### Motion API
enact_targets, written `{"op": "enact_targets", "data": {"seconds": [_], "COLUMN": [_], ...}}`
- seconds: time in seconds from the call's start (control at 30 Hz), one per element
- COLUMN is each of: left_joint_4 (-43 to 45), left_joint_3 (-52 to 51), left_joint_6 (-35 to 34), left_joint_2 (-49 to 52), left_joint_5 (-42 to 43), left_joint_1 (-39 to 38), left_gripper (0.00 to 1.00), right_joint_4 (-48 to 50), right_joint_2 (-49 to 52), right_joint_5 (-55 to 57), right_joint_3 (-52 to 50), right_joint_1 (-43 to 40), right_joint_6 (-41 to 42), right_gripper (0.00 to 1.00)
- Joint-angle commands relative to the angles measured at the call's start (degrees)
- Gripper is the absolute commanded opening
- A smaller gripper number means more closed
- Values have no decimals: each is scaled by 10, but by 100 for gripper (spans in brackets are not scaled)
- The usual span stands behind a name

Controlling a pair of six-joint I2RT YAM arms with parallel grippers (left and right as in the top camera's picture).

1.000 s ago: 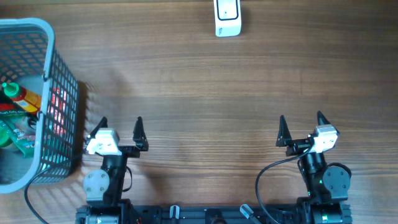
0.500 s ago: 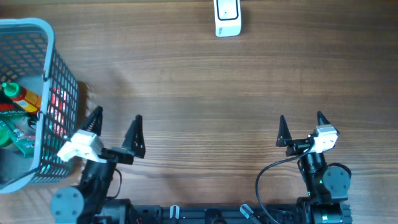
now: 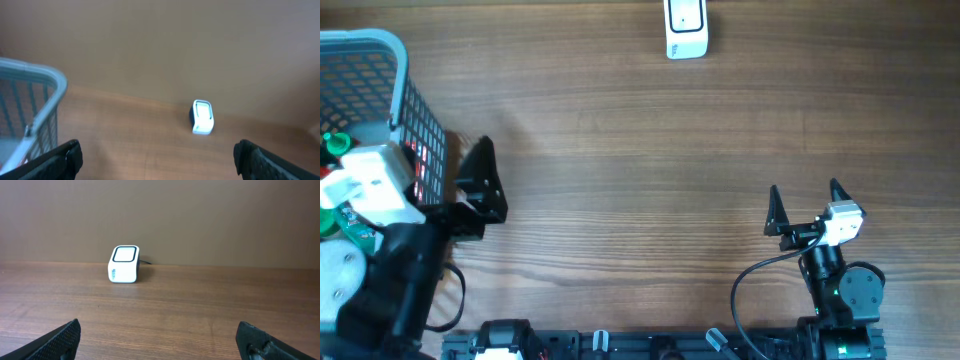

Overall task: Scan the item barcode
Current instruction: 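Move the left gripper toward the grey basket, then grasp the green 3M glove pack in the basket with the left gripper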

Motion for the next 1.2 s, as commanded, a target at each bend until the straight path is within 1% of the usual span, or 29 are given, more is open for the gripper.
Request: {"op": "enact_targets", "data": {"seconds": [0.0,0.07,0.1,0.13,0.17,0.27,0.37,0.4,0.5,0.57,0.63,0.7,0.77,0.8,0.83,0.93,1.03,1.17], "left_joint_4": [24,82,104,116,120,117,94,79,37,-14,-72,-119,-143,-163,-174,-208,-246,-228], "left_joint_3": [6,9,10,10,10,10,30,45,96,141,186,216,223,223,223,223,220,177], "left_joint_6": [7,7,-7,-27,-41,-53,-53,-53,-61,-96,-123,-150,-166,-178,-178,-178,-178,-177], "left_joint_2": [5,5,6,6,8,26,66,86,146,195,245,286,312,332,344,379,424,479], "left_joint_5": [5,2,-22,-65,-112,-256,-358,-373,-374,-365,-306,-226,-162,-124,-107,-91,-91,-90], "left_joint_1": [5,5,5,5,5,5,7,13,50,94,158,228,292,347,377,440,473,498], "left_gripper": [100,100,100,100,100,100,100,100,100,100,100,100,100,100,100,100,100,100], "right_joint_4": [1,1,1,1,1,1,1,1,2,1,1,1,1,1,1,2,1,1], "right_joint_2": [-7,-7,-7,-7,-7,-7,-7,-7,-7,-7,-7,-7,-7,-7,-7,-7,-7,-7], "right_joint_5": [1,1,1,1,1,1,1,1,1,1,1,1,1,1,1,1,1,1], "right_joint_3": [-1,-1,-1,-1,-1,-1,-1,-1,-1,-1,-1,-1,-1,-1,-1,-1,-1,-1], "right_joint_1": [0,0,0,0,0,0,0,0,0,0,0,0,0,0,0,0,0,0], "right_joint_6": [-6,-6,-6,-6,-6,-6,-5,-6,-6,-6,-6,-6,-6,-6,-6,-6,-6,-6], "right_gripper": [100,100,100,100,100,100,100,100,100,100,100,100,100,100,100,100,100,100]}}
